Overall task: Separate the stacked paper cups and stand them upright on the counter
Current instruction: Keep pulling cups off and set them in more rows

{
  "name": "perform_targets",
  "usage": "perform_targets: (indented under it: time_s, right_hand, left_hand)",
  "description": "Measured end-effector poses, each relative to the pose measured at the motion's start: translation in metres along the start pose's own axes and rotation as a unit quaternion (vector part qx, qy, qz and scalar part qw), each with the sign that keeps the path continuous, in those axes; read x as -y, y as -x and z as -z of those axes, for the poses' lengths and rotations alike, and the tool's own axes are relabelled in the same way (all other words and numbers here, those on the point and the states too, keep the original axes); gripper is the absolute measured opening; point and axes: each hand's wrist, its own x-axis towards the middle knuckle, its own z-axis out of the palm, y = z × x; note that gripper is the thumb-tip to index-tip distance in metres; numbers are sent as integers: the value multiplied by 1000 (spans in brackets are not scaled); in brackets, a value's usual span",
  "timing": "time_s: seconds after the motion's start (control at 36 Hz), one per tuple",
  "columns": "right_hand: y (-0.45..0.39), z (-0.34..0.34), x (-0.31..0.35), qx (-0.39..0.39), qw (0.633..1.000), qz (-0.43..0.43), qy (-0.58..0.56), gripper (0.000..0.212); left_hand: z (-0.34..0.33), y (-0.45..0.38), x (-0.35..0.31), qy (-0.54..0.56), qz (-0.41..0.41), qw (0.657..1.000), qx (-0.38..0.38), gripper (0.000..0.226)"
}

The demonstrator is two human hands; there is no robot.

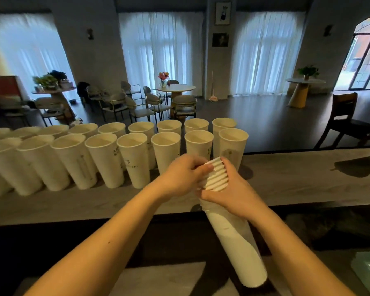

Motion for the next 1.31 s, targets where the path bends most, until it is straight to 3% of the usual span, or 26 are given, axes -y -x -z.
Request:
perform_targets:
  time_s: [0.22,0.5,0.64,0.89,1.0,1.08,1.14,1.22,1.31]
  right_hand:
    - [-7,-98,48,87,994,35,-52,104]
    - [-15,-244,134,150,985,78,12,99]
    - [-22,-312,186,167,981,92,40,79]
    - [-42,-405,247,194,974,95,73,75]
    - [-46,-429,262,208,969,89,96,87]
    - [-48,-439,274,212,967,96,103,82]
    - [-52,-442,278,211,966,97,112,80]
    - [-63,-449,279,189,965,94,154,93]
    - [-71,-453,276,192,961,69,189,100]
  left_hand:
    - [77,91,49,40,60,995,-69,23]
    - [198,204,130,49,145,988,-10,30]
    - [258,254,170,36,157,987,-21,32]
    - [335,316,231,56,168,981,-74,27]
    - [351,329,247,57,179,974,-130,18]
    - [366,338,255,23,183,968,-172,15]
    - [385,345,256,-19,169,958,-230,15]
    - [418,356,258,-92,139,932,-322,11]
    - [434,359,267,-163,133,923,-322,12]
